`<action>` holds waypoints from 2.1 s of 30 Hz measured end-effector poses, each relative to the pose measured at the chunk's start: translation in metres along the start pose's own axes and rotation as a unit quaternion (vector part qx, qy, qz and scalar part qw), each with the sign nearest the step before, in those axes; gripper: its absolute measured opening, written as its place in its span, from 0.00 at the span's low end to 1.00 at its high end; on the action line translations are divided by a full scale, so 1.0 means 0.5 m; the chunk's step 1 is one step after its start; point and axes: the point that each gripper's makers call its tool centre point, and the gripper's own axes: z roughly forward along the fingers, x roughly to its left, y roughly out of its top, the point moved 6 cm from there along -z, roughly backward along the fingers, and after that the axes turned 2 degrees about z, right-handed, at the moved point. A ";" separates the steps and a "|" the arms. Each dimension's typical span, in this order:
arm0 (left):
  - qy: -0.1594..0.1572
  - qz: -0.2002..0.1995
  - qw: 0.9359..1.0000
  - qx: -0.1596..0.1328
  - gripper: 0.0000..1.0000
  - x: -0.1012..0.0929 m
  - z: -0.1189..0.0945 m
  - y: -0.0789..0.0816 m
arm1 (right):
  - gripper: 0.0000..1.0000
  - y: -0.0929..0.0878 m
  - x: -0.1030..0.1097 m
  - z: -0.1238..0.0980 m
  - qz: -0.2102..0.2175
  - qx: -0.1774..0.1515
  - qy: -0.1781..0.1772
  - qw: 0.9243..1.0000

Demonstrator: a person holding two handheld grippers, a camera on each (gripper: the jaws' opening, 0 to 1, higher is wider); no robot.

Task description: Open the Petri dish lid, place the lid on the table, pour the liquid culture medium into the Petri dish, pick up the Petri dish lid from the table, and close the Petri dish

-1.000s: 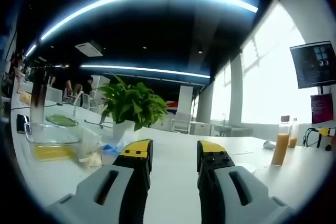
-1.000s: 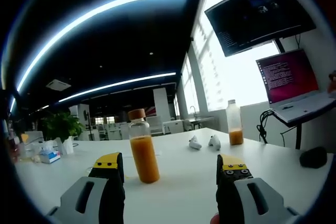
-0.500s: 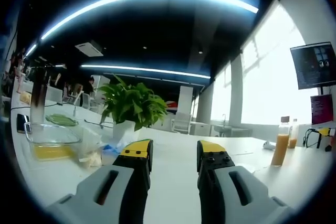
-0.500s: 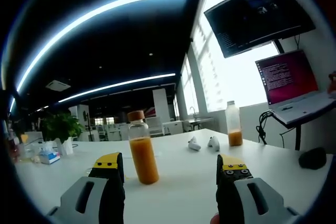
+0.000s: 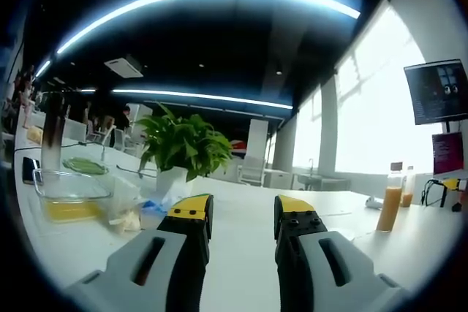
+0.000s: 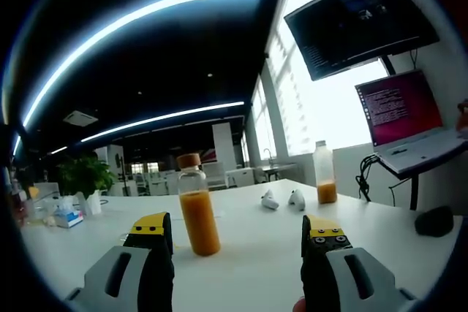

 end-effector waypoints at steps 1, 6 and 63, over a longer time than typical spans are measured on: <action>0.000 -0.001 1.000 -0.001 0.25 0.000 0.000 0.000 | 0.66 0.001 0.000 0.000 0.000 0.000 0.000 1.000; -0.002 -0.002 1.000 -0.001 0.25 -0.003 0.002 0.001 | 0.66 0.003 0.000 0.001 0.000 -0.001 0.000 1.000; -0.022 -0.004 1.000 0.011 0.25 -0.027 -0.001 -0.013 | 0.66 0.026 0.024 0.011 -0.012 -0.006 0.015 1.000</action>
